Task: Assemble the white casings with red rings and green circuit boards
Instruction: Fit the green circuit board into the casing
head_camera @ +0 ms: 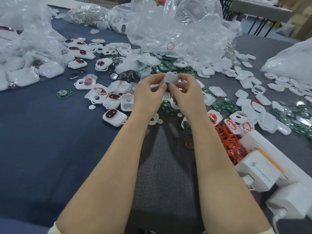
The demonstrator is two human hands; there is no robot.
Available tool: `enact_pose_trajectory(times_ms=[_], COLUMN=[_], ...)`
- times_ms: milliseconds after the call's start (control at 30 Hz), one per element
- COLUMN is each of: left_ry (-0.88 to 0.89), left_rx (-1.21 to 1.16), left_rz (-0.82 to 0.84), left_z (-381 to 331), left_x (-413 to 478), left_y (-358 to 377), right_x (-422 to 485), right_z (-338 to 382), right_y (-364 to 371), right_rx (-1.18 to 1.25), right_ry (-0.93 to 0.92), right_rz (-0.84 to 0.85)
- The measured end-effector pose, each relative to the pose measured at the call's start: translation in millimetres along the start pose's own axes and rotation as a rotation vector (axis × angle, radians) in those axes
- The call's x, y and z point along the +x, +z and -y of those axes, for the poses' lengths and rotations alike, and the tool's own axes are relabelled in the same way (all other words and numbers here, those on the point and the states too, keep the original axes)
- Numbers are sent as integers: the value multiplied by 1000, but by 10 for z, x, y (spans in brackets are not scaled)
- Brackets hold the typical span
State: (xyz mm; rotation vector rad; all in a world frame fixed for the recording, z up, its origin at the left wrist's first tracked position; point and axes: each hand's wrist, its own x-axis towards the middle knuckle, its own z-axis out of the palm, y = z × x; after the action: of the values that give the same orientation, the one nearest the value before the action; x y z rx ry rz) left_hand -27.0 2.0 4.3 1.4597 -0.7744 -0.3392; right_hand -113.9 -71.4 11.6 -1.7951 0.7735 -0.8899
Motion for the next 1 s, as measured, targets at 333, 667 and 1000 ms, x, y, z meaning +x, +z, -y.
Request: enact_pose_trajectory(times_ms=[333,667,1000], left_ry=[-273,-339,-263], left_rx=[-445,-480,-525], left_rz=[32,-34,-45], left_z=[8,-39,-46], left_x=[14,18,14], left_y=[2,18,-16], right_x=[12,35,31], right_z=[21,0,-4], right_y=[-17,53,53], right_rx=[221,174,310], right_ry=[129,126,131], right_rz=[-2,20,41])
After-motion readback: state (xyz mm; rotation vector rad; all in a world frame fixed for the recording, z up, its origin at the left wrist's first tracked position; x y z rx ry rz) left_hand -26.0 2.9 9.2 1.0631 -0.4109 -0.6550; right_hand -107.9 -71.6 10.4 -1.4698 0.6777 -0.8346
